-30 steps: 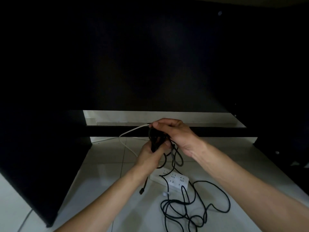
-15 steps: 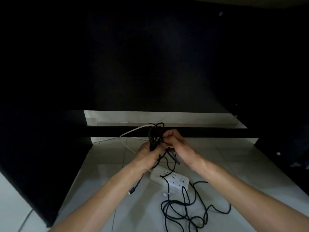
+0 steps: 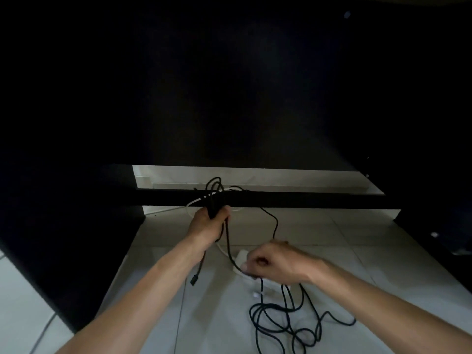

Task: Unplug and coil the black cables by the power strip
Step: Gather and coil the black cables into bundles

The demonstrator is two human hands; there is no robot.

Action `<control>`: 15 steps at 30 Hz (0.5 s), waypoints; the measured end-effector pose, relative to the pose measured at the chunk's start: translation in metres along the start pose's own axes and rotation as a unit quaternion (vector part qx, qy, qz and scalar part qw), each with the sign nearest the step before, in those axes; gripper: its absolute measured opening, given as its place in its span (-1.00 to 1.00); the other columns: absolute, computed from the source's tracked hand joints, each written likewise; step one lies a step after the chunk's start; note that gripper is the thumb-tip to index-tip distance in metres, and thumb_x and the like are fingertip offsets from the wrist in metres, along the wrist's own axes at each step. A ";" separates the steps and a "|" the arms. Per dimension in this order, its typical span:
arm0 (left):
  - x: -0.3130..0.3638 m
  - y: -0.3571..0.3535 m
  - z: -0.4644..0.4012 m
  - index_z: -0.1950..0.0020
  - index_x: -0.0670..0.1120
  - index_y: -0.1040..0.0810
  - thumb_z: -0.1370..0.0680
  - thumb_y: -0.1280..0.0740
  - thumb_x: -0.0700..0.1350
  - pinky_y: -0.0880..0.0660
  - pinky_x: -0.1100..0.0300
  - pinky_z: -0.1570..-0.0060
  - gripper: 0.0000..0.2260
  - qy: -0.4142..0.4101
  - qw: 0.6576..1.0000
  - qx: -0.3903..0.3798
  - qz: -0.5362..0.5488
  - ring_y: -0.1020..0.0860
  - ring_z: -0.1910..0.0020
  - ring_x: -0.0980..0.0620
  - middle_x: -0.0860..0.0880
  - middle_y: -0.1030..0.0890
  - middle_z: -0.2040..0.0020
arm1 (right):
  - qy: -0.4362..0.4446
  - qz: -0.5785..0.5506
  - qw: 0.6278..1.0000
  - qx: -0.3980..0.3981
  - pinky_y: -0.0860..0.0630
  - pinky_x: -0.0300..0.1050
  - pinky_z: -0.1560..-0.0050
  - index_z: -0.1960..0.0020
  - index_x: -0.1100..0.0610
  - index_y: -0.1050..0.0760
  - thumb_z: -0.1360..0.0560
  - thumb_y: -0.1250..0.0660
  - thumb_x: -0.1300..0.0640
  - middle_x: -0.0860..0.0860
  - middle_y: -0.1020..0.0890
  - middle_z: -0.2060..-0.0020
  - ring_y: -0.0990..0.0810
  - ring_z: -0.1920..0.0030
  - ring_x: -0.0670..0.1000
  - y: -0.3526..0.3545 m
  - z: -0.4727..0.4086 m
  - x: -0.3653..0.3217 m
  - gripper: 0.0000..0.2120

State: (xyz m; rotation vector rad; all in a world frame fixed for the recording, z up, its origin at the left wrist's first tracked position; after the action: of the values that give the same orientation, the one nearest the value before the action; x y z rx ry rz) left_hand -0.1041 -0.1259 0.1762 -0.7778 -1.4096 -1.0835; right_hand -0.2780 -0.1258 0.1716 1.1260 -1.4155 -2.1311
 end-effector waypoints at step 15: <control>0.004 -0.031 0.027 0.13 -0.03 -0.42 -0.63 -0.24 -0.02 -0.45 0.28 0.39 -0.83 -0.116 0.972 -0.176 -0.101 -0.50 0.48 0.15 0.03 -0.48 0.42 | -0.172 -0.475 0.858 0.090 -0.67 0.05 0.06 -0.29 0.12 -0.48 -0.59 -0.25 0.24 0.19 -0.64 -0.07 -0.71 0.03 0.16 0.025 -0.012 0.027 -0.72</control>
State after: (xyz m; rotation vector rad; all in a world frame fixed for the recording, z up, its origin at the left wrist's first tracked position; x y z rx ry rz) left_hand -0.1429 -0.1127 0.1766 -1.0589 -1.5378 -1.4641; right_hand -0.2892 -0.1615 0.1800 1.8751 -1.3614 -3.0313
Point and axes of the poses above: each hand's wrist, its own z-axis away from the middle knuckle, its own y-axis out of the back of the hand, x = y × z, the point moved 5 cm from there along -z, towards the middle knuckle
